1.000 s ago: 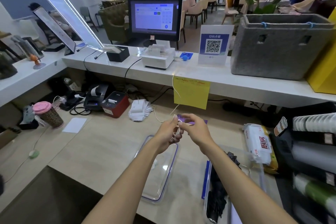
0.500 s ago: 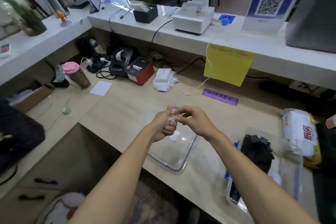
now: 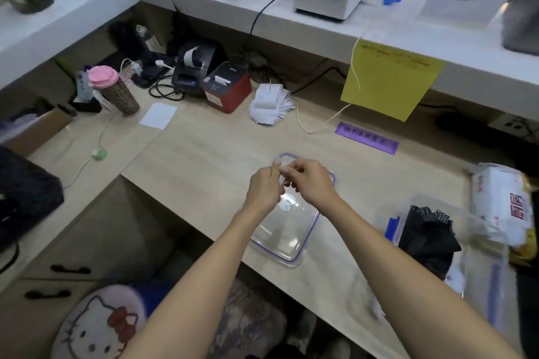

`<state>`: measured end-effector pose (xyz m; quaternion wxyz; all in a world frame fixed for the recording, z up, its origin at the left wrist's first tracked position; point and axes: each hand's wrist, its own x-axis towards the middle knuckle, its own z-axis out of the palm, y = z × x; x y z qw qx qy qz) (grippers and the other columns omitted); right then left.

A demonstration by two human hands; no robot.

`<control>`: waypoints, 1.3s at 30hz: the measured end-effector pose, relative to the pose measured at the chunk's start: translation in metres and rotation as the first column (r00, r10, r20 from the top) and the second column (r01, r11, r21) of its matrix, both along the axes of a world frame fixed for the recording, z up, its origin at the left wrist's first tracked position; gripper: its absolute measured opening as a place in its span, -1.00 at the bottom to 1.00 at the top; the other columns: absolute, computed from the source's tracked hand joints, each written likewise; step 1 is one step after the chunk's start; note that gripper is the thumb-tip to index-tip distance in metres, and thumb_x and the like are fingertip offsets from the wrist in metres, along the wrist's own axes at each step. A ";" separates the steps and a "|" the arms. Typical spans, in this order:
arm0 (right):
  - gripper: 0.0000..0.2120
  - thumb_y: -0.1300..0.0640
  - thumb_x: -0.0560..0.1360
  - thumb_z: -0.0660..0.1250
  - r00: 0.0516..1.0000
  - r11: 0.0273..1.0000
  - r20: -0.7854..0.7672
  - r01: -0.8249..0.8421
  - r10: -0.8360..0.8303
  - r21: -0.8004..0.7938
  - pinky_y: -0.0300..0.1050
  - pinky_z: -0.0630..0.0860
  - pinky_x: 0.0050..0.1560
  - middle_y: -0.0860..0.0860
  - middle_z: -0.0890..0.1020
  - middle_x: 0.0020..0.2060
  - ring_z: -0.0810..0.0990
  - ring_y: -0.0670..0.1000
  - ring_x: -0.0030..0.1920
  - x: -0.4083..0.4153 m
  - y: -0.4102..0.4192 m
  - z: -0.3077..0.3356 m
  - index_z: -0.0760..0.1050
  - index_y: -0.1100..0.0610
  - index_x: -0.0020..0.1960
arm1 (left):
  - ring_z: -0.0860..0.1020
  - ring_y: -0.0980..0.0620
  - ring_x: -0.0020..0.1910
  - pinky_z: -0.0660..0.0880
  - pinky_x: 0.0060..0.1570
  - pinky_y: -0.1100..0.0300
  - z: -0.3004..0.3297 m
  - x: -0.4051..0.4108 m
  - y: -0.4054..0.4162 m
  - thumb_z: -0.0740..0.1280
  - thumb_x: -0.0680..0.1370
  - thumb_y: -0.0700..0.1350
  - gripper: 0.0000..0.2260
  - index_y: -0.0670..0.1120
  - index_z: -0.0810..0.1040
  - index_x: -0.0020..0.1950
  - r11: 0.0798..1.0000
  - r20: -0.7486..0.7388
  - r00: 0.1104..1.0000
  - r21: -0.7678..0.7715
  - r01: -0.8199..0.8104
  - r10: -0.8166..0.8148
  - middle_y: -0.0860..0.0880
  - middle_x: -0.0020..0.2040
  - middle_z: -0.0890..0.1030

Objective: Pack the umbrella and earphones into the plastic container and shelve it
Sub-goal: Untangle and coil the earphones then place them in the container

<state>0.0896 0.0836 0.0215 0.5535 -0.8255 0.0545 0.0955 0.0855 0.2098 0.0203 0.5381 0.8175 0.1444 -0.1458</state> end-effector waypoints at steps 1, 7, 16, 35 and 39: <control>-0.74 -0.05 0.52 0.39 0.999 0.999 -0.024 0.031 -0.031 0.008 -0.18 0.52 -0.25 -0.14 0.63 -0.48 0.54 -0.22 -0.46 0.002 0.003 -0.004 0.63 0.07 -0.26 | 0.42 0.02 -0.49 0.35 -0.42 0.21 -0.004 -0.001 0.001 0.00 0.69 0.15 -0.47 -0.12 0.64 -0.11 1.000 0.022 1.000 -0.009 -0.010 0.010 -0.04 -0.40 0.55; -0.85 -0.01 0.48 0.45 0.997 0.997 -0.053 0.049 -0.052 -0.052 -0.24 0.44 -0.27 -0.12 0.64 -0.46 0.56 -0.26 -0.48 0.014 0.010 -0.028 0.66 0.04 -0.20 | 0.26 0.13 -0.45 0.23 -0.46 0.34 -0.030 -0.009 0.014 0.06 0.71 -0.02 -0.70 -0.11 0.54 0.04 0.915 -0.138 0.990 -0.402 -0.020 -0.039 0.02 -0.32 0.41; -0.89 0.01 0.48 0.46 0.995 0.990 -0.077 -0.070 0.060 -0.126 -0.28 0.47 -0.29 -0.09 0.67 -0.42 0.56 -0.26 -0.47 0.023 0.031 -0.060 0.63 -0.02 -0.21 | 0.36 0.13 -0.40 0.31 -0.33 0.28 -0.082 -0.008 0.045 0.21 0.69 -0.16 -0.75 -0.30 0.61 0.11 0.934 -0.153 0.988 -0.351 -0.065 0.011 -0.01 -0.26 0.49; -0.84 0.25 0.53 0.38 0.967 0.751 -0.036 -0.219 0.253 -0.623 -0.05 0.47 -0.08 0.14 0.50 0.11 0.48 0.17 0.09 0.000 0.010 -0.158 0.60 0.21 0.10 | 0.41 0.22 -0.45 0.37 -0.43 0.41 -0.148 -0.014 0.077 0.25 0.67 -0.15 -0.77 -0.05 0.65 -0.11 0.914 -0.208 0.935 -0.232 -0.333 0.288 0.02 -0.25 0.59; -0.94 0.33 0.54 0.33 0.972 0.793 -0.078 -0.225 0.220 -0.566 -0.12 0.38 -0.21 0.12 0.51 -0.12 0.55 0.16 -0.09 0.002 0.011 -0.160 0.55 0.27 -0.11 | 0.41 0.18 -0.44 0.37 -0.44 0.37 -0.145 -0.015 0.075 0.25 0.67 -0.17 -0.75 -0.08 0.64 -0.16 0.899 -0.208 0.937 -0.286 -0.331 0.279 0.05 -0.29 0.57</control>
